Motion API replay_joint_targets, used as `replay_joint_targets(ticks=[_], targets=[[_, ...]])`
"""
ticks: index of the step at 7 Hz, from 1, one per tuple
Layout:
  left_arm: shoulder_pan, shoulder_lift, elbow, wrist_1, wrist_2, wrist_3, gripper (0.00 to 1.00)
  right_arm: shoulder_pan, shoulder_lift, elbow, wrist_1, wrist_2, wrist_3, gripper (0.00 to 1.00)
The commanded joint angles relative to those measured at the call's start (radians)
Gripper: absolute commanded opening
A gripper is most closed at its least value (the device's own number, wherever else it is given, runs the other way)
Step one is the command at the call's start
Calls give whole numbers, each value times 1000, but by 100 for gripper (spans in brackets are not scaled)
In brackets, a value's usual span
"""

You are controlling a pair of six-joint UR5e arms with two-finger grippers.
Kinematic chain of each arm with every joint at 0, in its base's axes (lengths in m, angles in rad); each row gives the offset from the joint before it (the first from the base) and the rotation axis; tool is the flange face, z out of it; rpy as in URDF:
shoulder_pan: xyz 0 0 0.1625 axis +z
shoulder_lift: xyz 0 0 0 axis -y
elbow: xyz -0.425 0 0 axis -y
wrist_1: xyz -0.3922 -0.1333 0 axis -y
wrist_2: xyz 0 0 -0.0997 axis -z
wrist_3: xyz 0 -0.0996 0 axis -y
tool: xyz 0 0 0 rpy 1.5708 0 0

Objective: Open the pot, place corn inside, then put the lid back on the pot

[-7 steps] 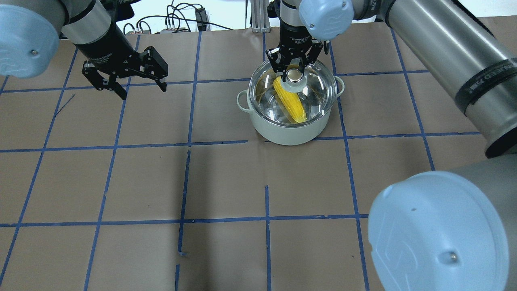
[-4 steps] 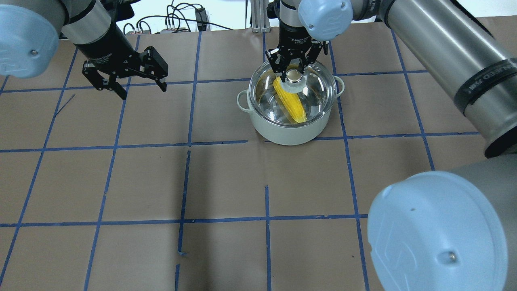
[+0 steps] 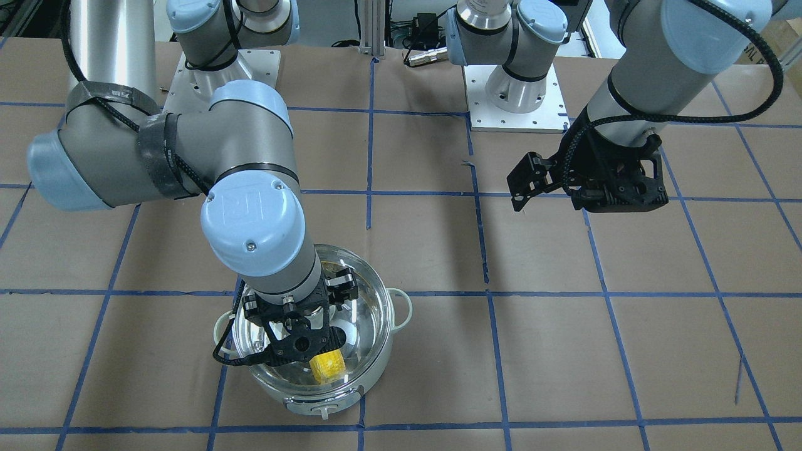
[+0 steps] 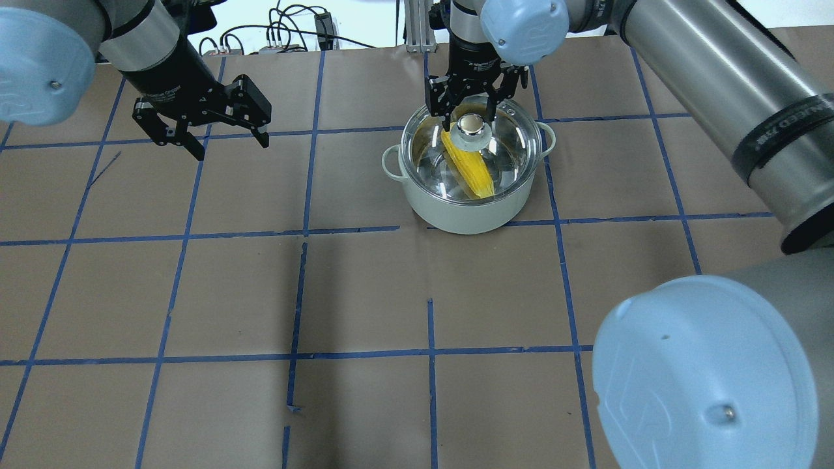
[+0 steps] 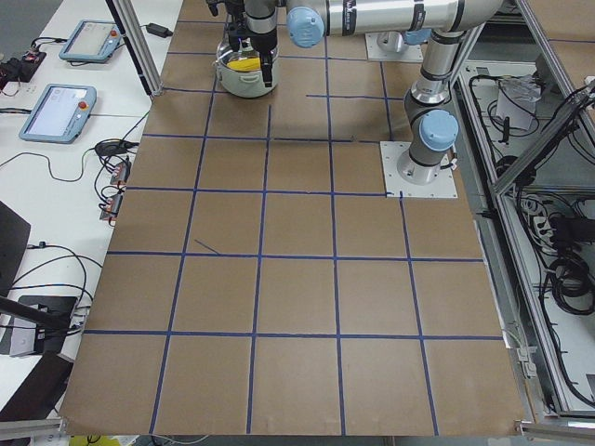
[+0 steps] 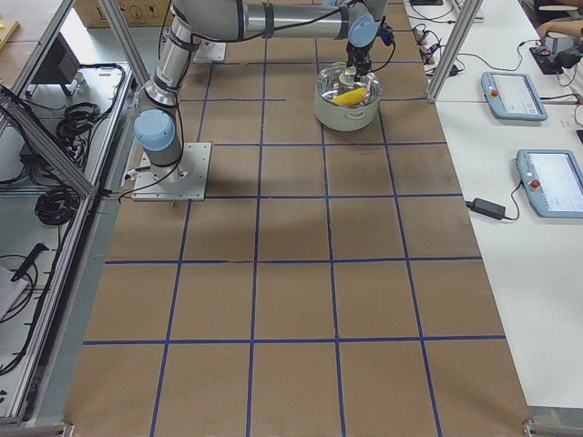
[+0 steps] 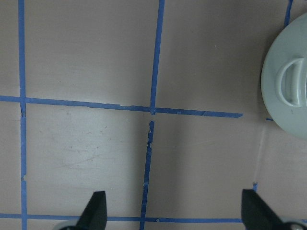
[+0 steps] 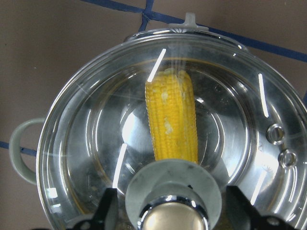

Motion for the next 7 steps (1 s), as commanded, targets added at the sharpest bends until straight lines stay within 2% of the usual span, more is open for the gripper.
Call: replay_joint_targets(ticks=[1,4,7], targets=[[0,0,0,0,0,0,100,-11,10,-81,14,-3,-5,85],[0,0,0,0,0,0,100,-72,-9,-106,-2,-12,-10,99],[0,0,-2,0,2,0,100,-163,-78,-84,18,-18,-37,99]])
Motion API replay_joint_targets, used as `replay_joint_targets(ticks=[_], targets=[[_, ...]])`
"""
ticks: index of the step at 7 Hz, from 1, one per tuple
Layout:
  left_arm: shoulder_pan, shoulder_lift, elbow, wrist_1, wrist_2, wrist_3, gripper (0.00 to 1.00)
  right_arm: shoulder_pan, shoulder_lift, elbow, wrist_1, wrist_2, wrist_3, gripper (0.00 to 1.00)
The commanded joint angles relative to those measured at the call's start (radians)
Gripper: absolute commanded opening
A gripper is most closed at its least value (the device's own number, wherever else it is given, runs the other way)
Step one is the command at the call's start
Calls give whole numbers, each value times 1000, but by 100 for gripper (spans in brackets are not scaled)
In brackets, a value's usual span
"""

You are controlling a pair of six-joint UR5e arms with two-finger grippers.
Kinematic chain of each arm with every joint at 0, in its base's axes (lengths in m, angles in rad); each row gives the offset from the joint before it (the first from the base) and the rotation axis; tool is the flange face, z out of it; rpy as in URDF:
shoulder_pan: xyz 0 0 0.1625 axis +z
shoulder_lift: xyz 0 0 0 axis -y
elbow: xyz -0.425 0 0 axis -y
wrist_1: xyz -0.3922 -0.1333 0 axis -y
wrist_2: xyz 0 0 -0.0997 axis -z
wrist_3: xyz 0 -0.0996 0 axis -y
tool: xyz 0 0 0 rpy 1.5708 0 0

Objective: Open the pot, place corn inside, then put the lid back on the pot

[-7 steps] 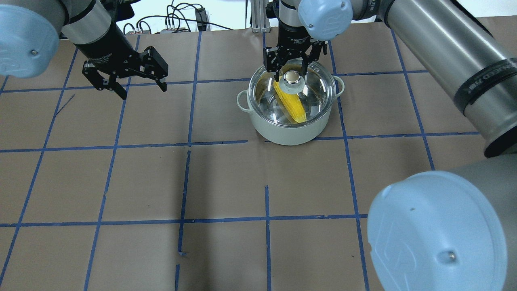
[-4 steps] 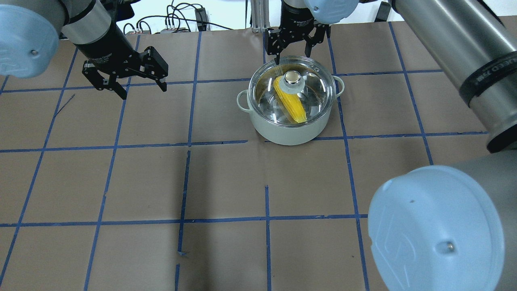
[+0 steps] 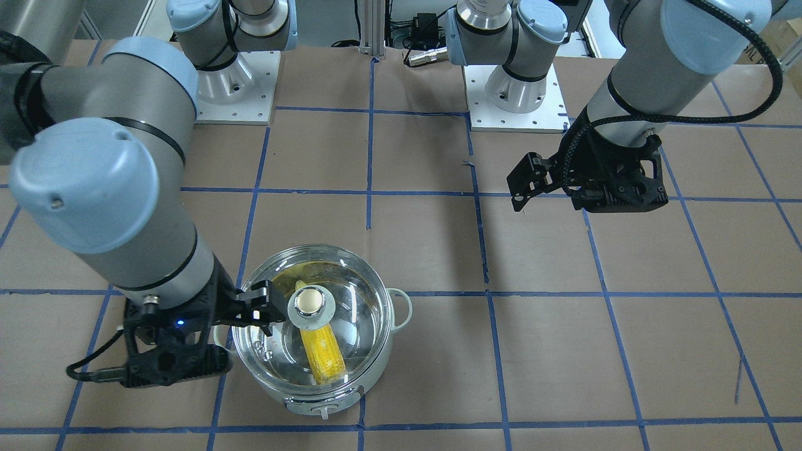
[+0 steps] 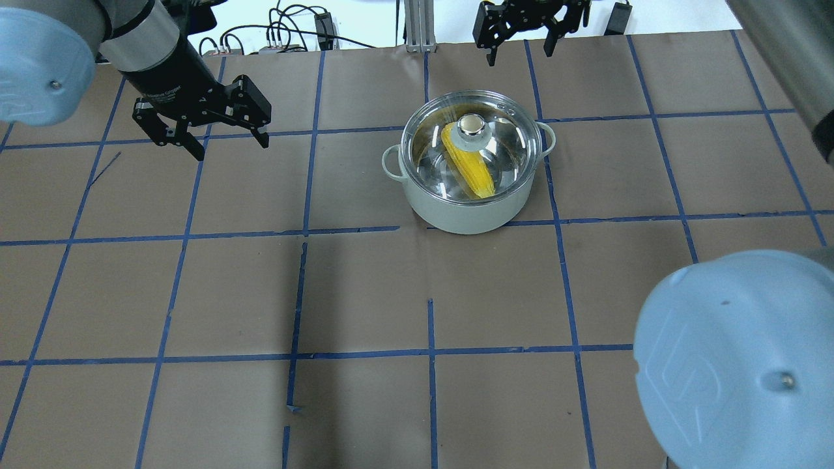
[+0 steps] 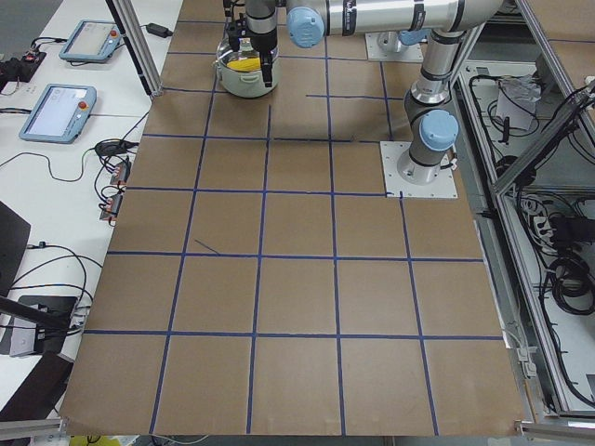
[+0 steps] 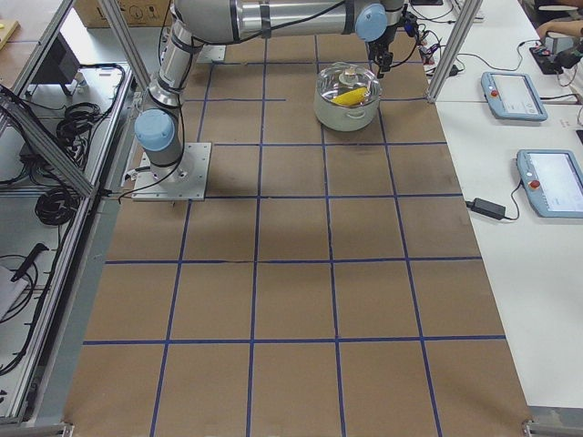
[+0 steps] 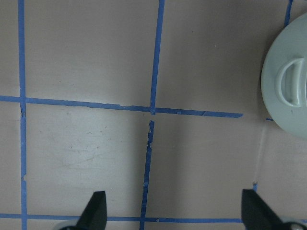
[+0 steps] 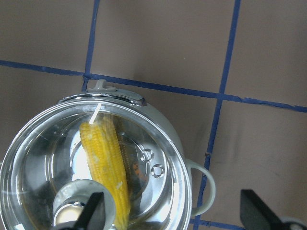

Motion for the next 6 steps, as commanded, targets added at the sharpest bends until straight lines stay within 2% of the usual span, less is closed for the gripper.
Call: replay_joint_targets(ticks=[1,4,6], targets=[[0,0,-2,0,0,0,100,-52,-76,46,33,-1,-56,99],[0,0,-4,0,0,0,100,-111,-269,294,35,15,-123,99],[0,0,-5,0,0,0,100,-108,-336,339,42,-1,-112,98]])
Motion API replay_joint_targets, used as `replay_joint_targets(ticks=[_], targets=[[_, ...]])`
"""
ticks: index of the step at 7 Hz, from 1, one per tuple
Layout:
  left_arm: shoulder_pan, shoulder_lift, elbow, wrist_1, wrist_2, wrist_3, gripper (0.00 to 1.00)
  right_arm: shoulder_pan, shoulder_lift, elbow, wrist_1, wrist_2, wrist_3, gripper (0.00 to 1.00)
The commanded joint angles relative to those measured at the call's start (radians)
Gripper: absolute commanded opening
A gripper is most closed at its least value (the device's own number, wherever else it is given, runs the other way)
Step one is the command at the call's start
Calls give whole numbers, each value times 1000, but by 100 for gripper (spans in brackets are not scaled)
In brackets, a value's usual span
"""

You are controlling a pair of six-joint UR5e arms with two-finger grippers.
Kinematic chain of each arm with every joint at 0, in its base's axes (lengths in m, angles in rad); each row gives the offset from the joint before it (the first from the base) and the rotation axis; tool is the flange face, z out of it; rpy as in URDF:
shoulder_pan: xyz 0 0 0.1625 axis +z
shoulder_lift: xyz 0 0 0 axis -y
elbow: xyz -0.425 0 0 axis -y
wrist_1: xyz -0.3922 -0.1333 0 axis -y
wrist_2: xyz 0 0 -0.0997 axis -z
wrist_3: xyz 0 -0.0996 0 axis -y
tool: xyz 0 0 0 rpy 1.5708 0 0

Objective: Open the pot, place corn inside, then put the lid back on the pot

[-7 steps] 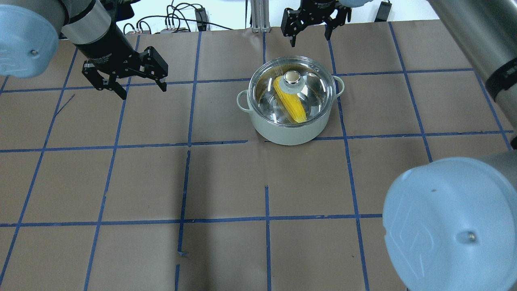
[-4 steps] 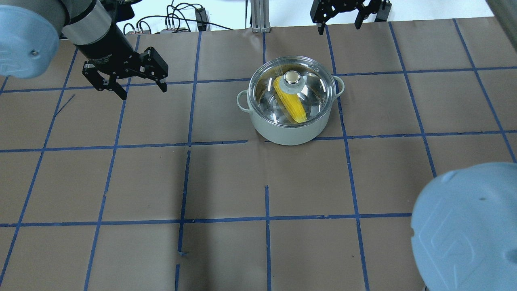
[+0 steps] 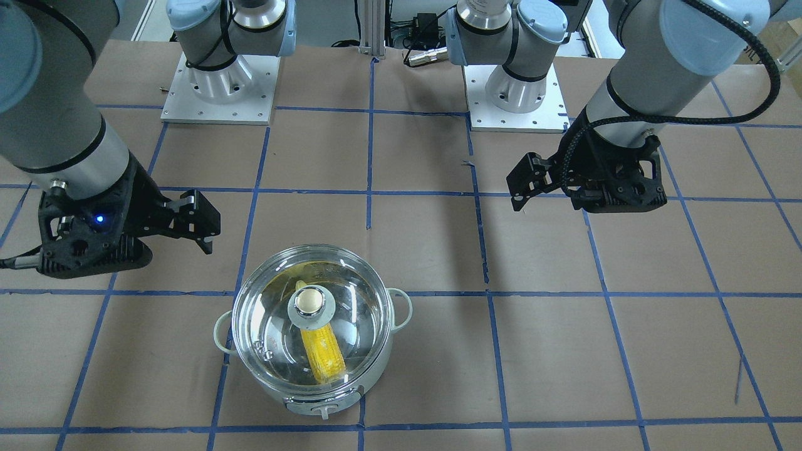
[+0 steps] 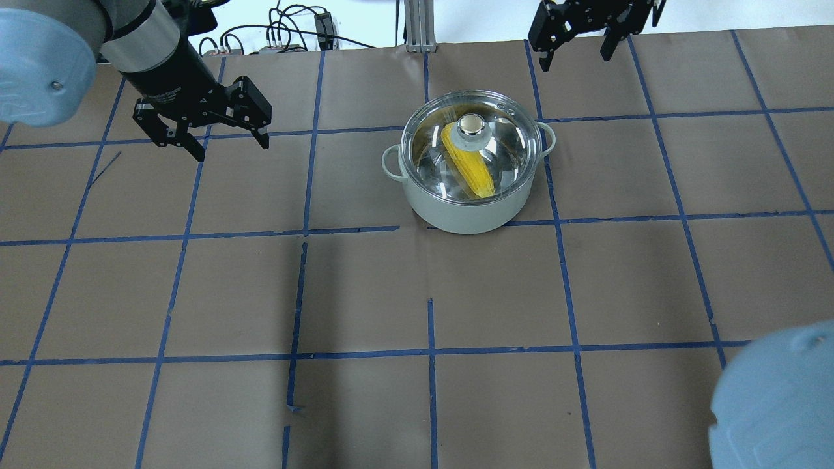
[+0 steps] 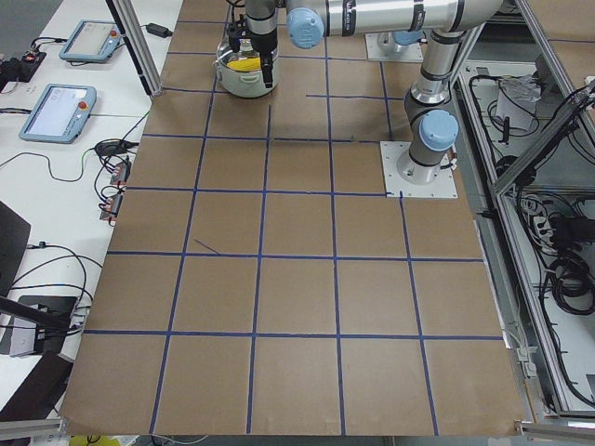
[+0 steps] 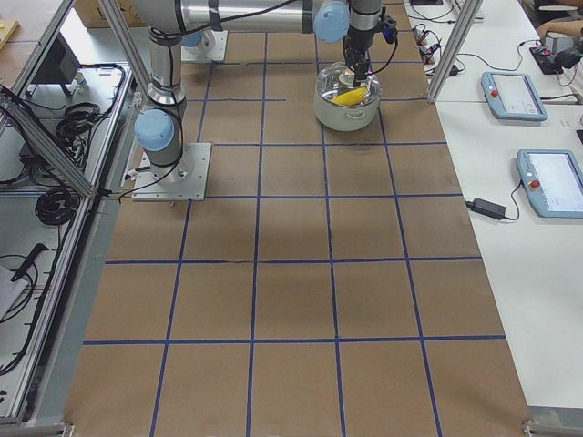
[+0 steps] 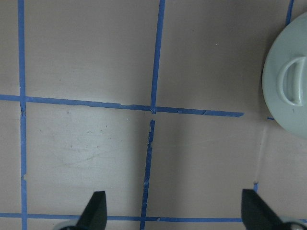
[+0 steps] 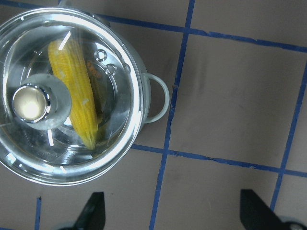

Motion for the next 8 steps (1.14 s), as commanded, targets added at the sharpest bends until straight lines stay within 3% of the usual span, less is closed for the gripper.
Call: replay_joint_targets(ticks=[1,4,8], targets=[[0,0,-7,2,0,0,100,0,-85,65,3,-5,6,98],[0,-3,-8,3,0,0,100,3,-217,197,-20,5,9,98],[0,-2,-13,3,3,5,100,10,-256,205,-55,9,7,99]])
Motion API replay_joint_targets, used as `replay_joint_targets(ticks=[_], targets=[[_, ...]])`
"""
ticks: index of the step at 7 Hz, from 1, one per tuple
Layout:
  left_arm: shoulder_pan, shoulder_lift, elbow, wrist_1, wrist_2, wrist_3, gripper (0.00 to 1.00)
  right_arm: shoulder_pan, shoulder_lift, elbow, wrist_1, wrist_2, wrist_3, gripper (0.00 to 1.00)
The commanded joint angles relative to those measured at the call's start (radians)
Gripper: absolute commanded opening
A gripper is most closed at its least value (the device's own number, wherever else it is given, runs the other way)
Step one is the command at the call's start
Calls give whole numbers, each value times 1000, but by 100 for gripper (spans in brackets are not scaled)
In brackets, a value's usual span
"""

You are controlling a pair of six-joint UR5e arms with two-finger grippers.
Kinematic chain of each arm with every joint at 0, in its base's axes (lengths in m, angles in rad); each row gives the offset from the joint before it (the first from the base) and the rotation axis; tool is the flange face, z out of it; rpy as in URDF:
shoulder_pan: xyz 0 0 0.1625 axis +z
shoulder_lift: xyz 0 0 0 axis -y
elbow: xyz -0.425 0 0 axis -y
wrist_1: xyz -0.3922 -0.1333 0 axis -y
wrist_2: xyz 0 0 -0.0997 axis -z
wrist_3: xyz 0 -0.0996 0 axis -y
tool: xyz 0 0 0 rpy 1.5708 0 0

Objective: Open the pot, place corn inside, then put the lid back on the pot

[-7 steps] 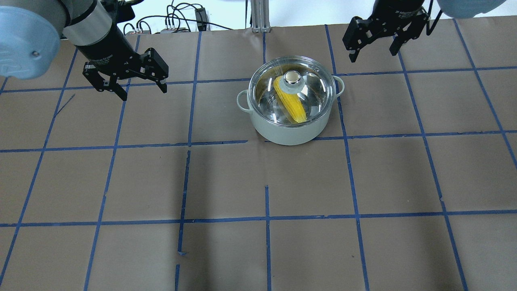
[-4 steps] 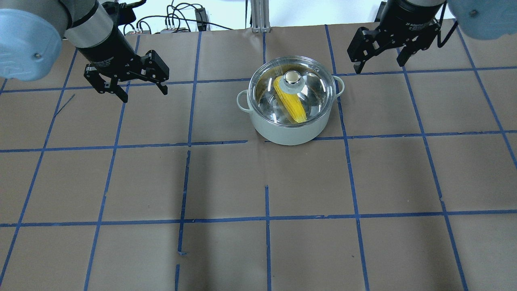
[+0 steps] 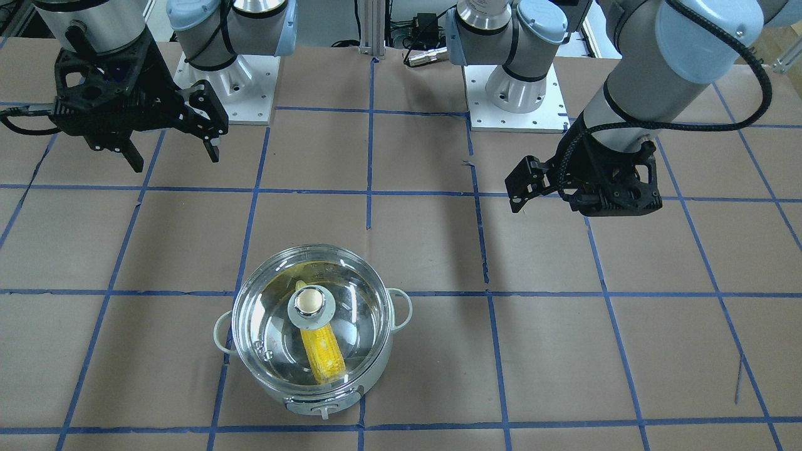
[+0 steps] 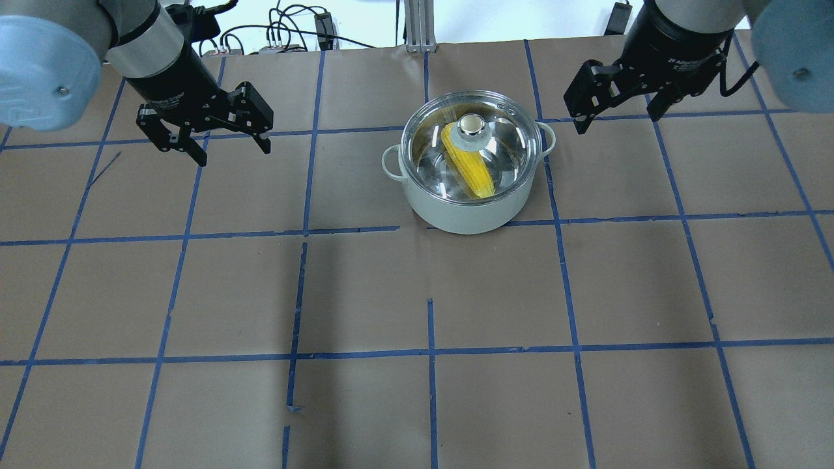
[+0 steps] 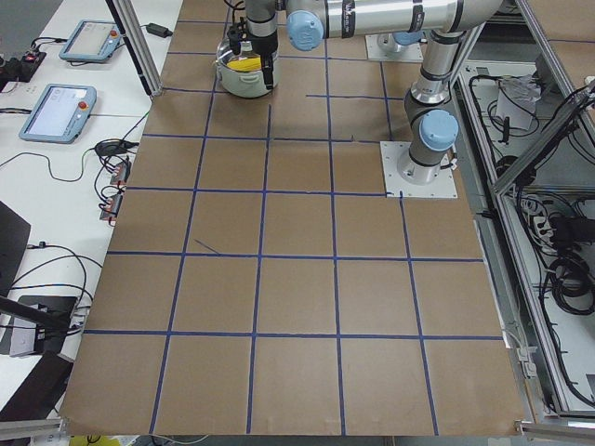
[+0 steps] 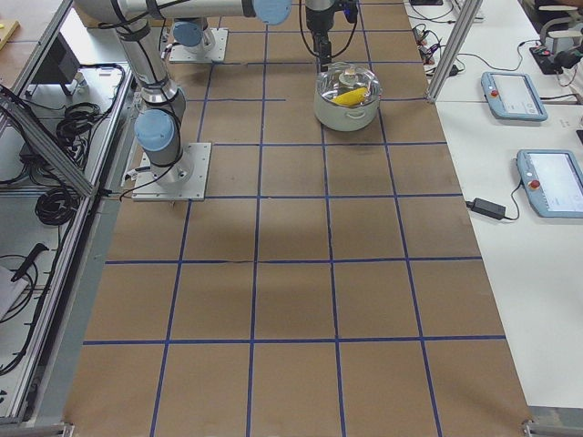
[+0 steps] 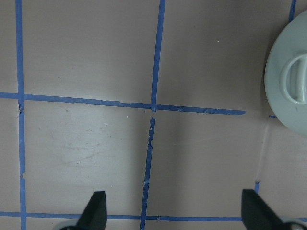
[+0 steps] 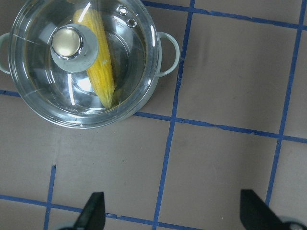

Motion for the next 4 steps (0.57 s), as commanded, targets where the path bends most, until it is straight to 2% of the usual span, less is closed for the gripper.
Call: replay_joint_targets(ticks=[1,4], targets=[[0,4,-4,3,10,17,100,3,5,3,-6,-1,-9,99],[3,6,-5,54,45,62,100,17,17,5,11,-13,0,100]])
